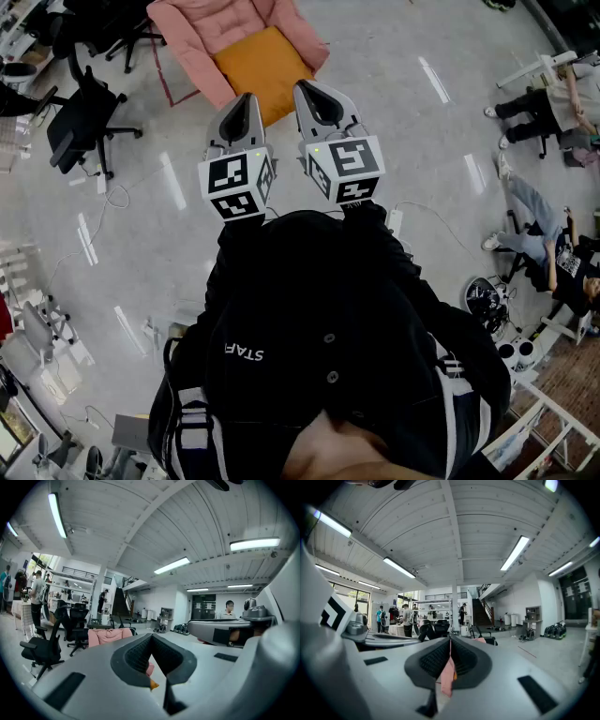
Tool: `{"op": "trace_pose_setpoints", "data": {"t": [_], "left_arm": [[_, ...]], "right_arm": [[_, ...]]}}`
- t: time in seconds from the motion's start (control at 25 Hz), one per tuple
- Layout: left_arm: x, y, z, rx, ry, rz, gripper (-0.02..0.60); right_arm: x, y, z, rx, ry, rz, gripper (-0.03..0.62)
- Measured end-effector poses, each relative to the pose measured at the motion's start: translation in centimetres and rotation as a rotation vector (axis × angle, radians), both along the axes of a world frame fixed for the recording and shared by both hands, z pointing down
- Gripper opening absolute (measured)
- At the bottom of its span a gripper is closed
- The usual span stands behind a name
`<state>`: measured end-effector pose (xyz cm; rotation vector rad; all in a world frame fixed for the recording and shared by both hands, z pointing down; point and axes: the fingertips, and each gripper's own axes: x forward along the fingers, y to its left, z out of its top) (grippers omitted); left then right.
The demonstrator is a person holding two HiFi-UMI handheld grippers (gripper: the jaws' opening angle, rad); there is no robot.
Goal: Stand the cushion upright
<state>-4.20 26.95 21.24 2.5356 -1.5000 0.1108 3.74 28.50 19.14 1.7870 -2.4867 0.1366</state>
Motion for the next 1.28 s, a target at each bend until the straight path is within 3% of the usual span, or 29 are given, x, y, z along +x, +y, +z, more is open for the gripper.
{"op": "trace_pose_setpoints", "data": {"t": [0.32,0.6,1.08,1.28], "left_arm": [[-0.8,-0.2,0.1,-0.002,0.004,-0.011,0.003],[-2.4,0.7,1.4,-0.036,0.007,-0.013,0.003],[-7.0,1.1,5.5,-0.147,0.014,-0.047,0.003],[-11.6,0.5,8.0,-0.191,0.029,-0.091,0.003]], "right_arm": [[0.3,-0.2,-0.3,0.023,-0.051,0.033,0.014],[-0.6,0.5,0.2,0.022,-0.034,0.054,0.014],[-3.4,0.2,3.7,-0.076,0.001,0.057,0.014],[-4.2,-0.4,5.9,-0.115,0.016,0.087,0.014]]}}
